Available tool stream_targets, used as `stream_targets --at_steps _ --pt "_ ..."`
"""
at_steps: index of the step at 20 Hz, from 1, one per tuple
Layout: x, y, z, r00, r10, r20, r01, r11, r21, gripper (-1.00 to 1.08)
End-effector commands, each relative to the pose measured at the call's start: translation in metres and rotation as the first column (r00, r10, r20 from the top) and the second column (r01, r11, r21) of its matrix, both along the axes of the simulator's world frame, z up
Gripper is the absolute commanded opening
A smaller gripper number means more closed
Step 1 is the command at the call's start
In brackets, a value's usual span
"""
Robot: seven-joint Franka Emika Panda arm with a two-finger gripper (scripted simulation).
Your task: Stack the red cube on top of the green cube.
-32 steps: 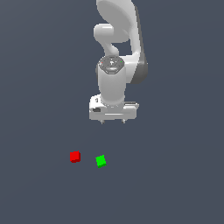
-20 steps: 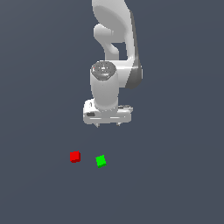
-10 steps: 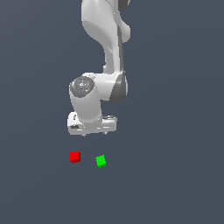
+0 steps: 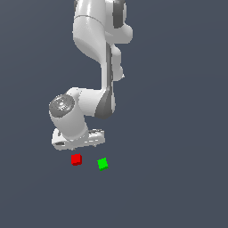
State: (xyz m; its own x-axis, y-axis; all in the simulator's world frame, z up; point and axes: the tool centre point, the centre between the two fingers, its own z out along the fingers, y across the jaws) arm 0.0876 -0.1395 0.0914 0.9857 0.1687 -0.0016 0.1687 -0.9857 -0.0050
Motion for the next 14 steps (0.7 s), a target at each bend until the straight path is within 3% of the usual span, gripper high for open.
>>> stream_targets --at_steps 1,14 --pt "0.009 -0.011 -0.006 1.0 0.014 0.001 -0.014 1.0 -0.001 1.0" --pt "0.034 -0.042 -0.02 0.999 0.049 0.002 -0.049 0.999 -0.004 1.0"
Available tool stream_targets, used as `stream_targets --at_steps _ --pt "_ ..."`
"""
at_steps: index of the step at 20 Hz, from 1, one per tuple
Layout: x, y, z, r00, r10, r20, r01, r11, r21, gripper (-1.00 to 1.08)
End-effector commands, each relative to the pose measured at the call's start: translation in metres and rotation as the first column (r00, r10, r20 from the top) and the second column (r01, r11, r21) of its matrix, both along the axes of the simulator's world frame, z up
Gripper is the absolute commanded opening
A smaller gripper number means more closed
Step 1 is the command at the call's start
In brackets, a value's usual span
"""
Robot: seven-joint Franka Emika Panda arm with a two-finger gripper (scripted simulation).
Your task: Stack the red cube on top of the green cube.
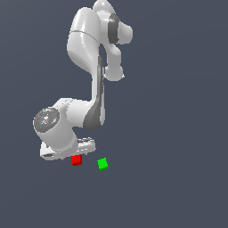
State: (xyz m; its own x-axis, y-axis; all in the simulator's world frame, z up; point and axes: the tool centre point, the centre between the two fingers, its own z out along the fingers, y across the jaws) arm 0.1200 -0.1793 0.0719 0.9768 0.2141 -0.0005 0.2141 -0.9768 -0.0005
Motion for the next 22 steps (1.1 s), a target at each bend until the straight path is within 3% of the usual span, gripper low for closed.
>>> stream_targets --at_steps 1,13,22 --pt "0.003 -0.003 -0.001 1.0 0.004 0.001 -0.004 1.0 0.0 1.0" --pt "0.005 -0.004 -0.006 1.0 0.006 0.001 -0.006 1.0 0.0 1.0" --pt "0.004 -0.004 -0.048 1.0 0.006 0.001 -0.006 1.0 0.0 1.0"
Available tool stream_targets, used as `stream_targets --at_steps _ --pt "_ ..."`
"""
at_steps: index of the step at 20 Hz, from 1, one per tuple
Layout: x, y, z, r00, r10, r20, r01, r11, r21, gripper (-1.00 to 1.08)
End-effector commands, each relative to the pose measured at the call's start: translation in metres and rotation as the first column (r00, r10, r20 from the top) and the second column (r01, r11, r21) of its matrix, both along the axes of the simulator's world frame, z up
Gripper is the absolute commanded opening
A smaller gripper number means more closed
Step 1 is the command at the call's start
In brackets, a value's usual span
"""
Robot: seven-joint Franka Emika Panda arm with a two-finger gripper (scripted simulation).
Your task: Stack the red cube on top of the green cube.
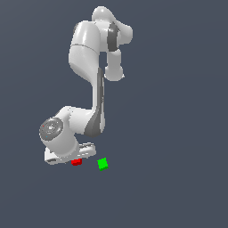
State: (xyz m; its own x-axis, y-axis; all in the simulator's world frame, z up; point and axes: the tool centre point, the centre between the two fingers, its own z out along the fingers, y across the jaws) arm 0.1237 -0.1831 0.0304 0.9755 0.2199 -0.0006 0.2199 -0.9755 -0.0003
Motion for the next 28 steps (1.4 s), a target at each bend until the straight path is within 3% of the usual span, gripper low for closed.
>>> stream_targets --at_steps 1,7,8,21,28 --pt "0.0 0.0 -0.01 1.0 0.0 0.001 0.0 1.0 0.0 1.0" --pt "0.001 0.0 -0.01 1.0 0.0 0.001 0.0 1.0 0.0 1.0" --pt "0.001 0.0 -0.01 1.0 0.0 0.001 0.0 1.0 0.0 -1.0" --pt "0.001 0.0 -0.009 1.0 0.0 0.0 0.0 1.0 0.0 -1.0" --pt "0.0 0.0 0.019 1.0 0.0 0.0 0.0 1.0 0.0 -1.0"
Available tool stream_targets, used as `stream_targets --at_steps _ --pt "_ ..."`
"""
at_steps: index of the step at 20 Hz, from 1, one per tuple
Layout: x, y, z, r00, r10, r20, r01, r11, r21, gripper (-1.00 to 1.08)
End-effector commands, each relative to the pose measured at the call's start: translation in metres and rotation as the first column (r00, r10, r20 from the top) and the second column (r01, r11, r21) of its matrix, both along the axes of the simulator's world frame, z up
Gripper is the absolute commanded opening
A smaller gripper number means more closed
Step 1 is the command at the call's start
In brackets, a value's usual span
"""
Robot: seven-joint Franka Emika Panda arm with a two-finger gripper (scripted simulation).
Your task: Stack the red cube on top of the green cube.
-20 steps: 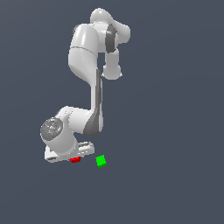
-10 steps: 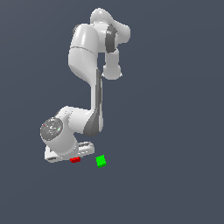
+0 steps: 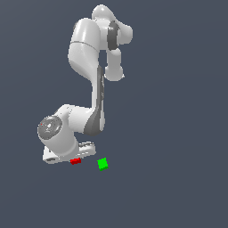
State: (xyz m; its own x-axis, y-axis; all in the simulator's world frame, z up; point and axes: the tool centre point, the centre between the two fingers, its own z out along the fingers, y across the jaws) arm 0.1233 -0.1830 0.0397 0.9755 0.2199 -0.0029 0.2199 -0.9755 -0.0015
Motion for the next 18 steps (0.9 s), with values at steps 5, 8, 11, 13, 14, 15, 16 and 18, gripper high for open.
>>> stream_targets --at_steps 5,8,11,13,14,15,16,18 --pt "0.0 0.0 0.047 1.0 0.0 0.003 0.0 1.0 -0.001 -1.0" --pt "0.0 0.0 0.064 1.0 0.0 0.003 0.0 1.0 -0.001 -1.0" --pt "0.0 0.0 0.075 1.0 0.0 0.003 0.0 1.0 -0.001 -1.0" --pt "0.001 0.0 0.079 1.0 0.0 0.003 0.0 1.0 -0.001 -1.0" --pt "0.001 0.0 0.08 1.0 0.0 0.003 0.0 1.0 -0.001 -1.0" --pt "0.001 0.0 0.08 1.0 0.0 0.003 0.0 1.0 -0.001 -1.0" --pt "0.002 0.0 0.08 1.0 0.0 0.003 0.0 1.0 -0.001 -1.0" --pt "0.001 0.0 0.08 1.0 0.0 0.004 0.0 1.0 -0.001 -1.0"
